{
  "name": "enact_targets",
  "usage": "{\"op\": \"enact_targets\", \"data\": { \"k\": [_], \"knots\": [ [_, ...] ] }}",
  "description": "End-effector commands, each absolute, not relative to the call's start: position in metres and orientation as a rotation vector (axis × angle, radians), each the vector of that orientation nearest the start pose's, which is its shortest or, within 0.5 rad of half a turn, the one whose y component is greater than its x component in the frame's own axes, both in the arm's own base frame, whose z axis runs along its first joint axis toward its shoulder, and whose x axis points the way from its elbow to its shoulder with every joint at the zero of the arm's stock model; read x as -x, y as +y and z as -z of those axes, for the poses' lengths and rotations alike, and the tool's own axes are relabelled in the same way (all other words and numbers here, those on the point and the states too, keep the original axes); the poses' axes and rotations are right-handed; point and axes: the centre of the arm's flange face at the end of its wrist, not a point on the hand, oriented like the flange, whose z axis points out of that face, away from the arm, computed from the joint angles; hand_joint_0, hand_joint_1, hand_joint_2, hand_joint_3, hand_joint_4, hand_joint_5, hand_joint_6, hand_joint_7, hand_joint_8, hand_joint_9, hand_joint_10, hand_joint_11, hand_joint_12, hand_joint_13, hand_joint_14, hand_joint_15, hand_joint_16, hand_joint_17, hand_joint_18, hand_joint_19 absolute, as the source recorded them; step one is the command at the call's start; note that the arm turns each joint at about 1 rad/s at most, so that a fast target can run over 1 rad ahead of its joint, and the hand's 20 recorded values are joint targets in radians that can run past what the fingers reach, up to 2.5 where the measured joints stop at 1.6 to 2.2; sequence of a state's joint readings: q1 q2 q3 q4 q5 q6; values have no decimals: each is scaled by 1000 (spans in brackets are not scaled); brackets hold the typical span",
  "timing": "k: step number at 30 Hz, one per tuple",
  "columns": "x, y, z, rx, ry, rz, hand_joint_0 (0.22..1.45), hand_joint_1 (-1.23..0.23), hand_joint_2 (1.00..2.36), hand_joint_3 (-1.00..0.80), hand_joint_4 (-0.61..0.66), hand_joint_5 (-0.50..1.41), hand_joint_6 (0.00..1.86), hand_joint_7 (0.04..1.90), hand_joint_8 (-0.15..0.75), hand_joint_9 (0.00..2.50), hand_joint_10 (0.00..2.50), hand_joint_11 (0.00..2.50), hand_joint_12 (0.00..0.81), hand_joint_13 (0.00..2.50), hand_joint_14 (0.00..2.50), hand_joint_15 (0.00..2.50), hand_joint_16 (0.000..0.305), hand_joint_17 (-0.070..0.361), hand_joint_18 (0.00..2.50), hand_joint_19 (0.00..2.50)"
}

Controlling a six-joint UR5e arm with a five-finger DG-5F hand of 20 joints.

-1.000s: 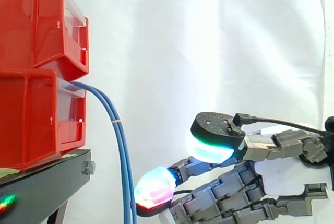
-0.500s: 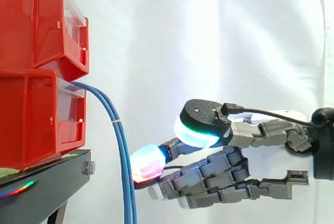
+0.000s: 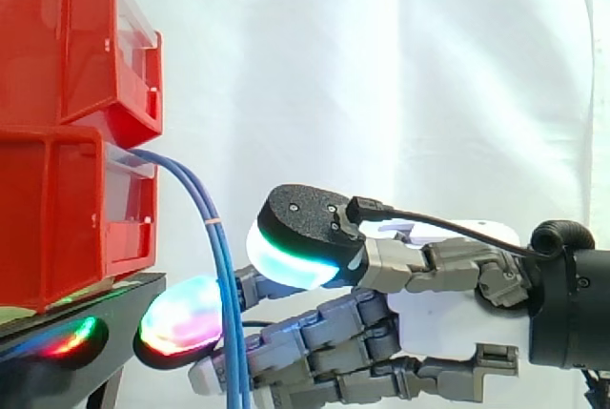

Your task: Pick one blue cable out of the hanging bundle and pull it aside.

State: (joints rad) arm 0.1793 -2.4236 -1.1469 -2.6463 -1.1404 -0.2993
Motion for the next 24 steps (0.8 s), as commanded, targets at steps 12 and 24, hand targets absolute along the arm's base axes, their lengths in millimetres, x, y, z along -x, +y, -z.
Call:
{"op": "enact_targets", "data": {
  "k": [12,24],
  "knots": [
    [-787,-24,-178,-1160,1154,-857,506,-594,1001,-490,287,-136,502,811,252,649,4,123,289,299,4,106,45,102,135,211],
    [-793,-35,-195,-1166,1154,-902,517,-594,1001,-485,295,-118,503,870,253,691,5,148,285,342,5,131,44,99,182,230]
  ]
}}
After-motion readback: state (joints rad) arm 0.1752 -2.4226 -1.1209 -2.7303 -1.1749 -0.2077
